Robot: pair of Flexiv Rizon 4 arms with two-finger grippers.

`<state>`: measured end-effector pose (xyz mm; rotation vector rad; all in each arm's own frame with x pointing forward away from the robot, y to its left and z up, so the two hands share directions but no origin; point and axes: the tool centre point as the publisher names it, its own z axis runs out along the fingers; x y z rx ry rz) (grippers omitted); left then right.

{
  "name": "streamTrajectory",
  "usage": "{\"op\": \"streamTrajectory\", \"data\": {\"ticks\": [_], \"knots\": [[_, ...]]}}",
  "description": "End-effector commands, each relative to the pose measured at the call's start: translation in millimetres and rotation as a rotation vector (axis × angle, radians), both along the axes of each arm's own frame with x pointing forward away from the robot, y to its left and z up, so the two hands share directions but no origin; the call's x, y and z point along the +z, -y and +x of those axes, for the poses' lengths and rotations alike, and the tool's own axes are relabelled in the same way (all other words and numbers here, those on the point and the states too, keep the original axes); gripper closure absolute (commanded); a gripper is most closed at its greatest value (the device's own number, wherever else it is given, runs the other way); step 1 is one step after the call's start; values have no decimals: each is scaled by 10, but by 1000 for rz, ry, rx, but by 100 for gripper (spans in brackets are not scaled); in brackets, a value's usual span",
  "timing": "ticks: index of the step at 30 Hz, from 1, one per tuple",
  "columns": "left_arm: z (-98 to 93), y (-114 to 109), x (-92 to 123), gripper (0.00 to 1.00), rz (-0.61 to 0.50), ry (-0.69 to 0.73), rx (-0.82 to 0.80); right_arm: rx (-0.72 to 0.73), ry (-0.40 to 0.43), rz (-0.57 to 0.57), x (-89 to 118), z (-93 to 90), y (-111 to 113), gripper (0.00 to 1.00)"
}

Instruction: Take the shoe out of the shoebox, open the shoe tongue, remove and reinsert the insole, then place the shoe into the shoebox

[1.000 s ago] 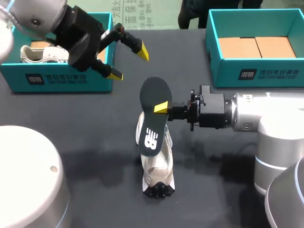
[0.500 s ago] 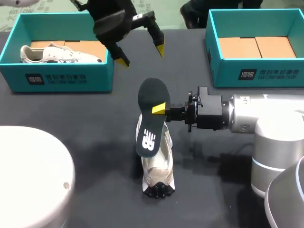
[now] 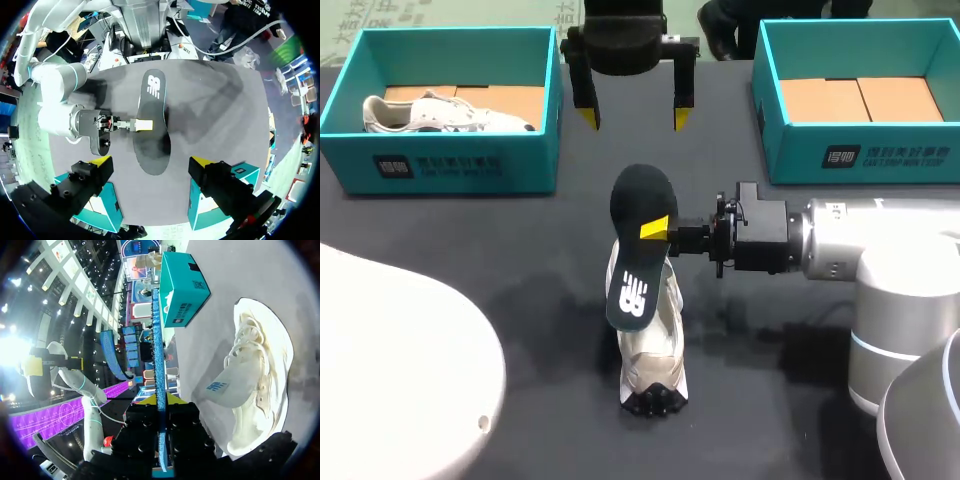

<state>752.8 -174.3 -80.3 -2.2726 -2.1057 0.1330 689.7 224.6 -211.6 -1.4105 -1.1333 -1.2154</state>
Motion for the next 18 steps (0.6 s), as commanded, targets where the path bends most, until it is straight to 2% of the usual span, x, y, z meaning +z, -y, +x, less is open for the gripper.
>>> {"op": "streamTrajectory", "data": {"ticks": [1,4,9,12,18], "knots": [[19,44,-21,0,315,15,-24,-2,-1,-4,-2,-7,-24,100],[-5,26,-39,0,308,19,-12,-2,-1,-4,-2,-7,-24,100],[-22,-36,-89,0,222,17,24,-2,-1,-4,-2,-7,-24,100],[-30,-102,-121,0,129,2,51,-2,-1,-4,-2,-7,-24,100],[-73,-297,-97,0,-143,-12,77,-2,-1,-4,-2,-7,-24,100]]}}
